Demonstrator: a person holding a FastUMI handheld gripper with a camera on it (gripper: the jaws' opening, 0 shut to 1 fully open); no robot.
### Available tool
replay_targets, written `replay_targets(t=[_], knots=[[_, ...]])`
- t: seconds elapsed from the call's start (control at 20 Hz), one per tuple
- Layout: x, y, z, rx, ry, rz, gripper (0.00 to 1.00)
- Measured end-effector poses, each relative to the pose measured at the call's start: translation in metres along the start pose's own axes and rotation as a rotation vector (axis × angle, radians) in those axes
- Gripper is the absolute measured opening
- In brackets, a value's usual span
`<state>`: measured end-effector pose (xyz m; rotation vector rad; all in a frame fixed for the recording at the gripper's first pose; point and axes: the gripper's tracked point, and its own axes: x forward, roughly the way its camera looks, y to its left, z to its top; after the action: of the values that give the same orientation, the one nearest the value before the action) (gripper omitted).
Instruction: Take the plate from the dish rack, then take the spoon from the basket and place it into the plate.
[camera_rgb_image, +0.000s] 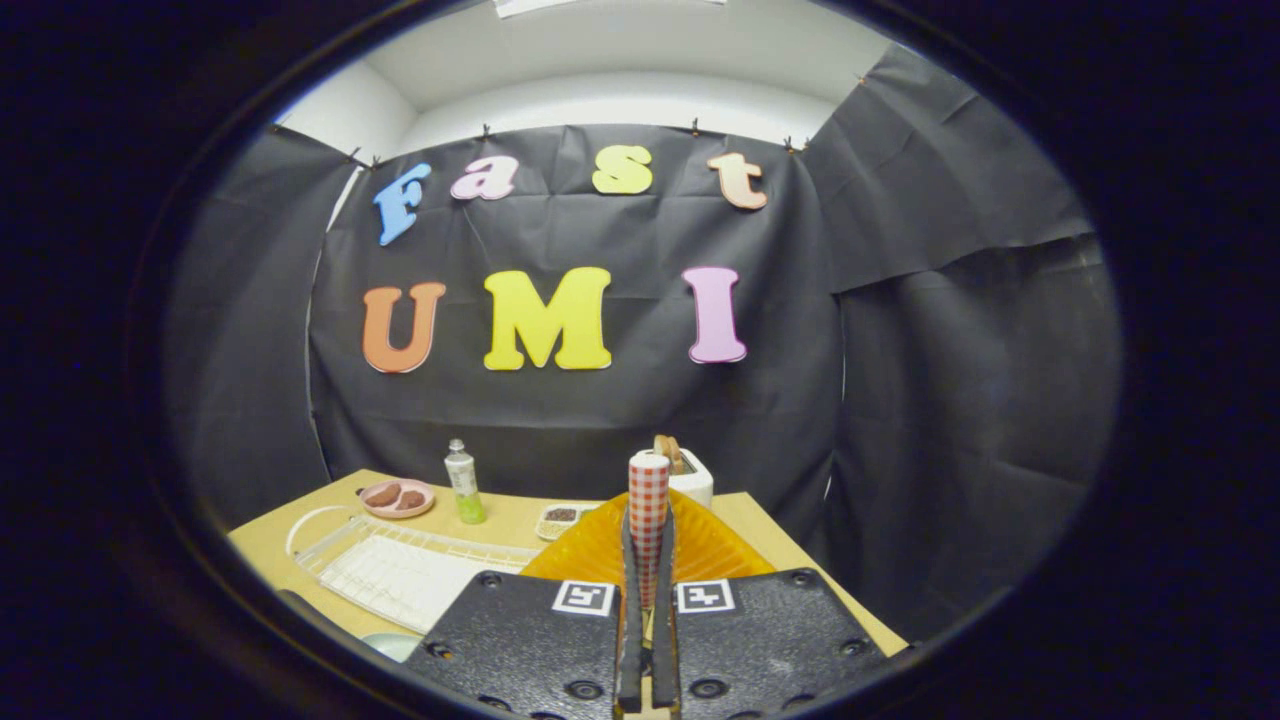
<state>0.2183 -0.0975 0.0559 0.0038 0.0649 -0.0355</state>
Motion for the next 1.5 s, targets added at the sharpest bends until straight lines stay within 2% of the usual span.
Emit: replay_targets(t=[0.35,0.55,0.8,1.1,1.2,1.35,1.5], knots=[[-0.066,0.085,-0.046,-0.003,-0.018,0.044,0.09],[-0.086,0.132,-0.083,-0.003,-0.003,0.069,0.09],[-0.095,0.199,-0.141,-0.02,0.075,0.153,0.09],[-0.098,0.24,-0.18,0.015,0.105,0.174,0.09],[-0.099,0.243,-0.189,-0.024,0.099,0.149,0.09],[-0.096,0.25,-0.207,-0.015,0.119,0.158,0.09],[-0.096,0.249,-0.206,-0.016,0.113,0.156,0.09]])
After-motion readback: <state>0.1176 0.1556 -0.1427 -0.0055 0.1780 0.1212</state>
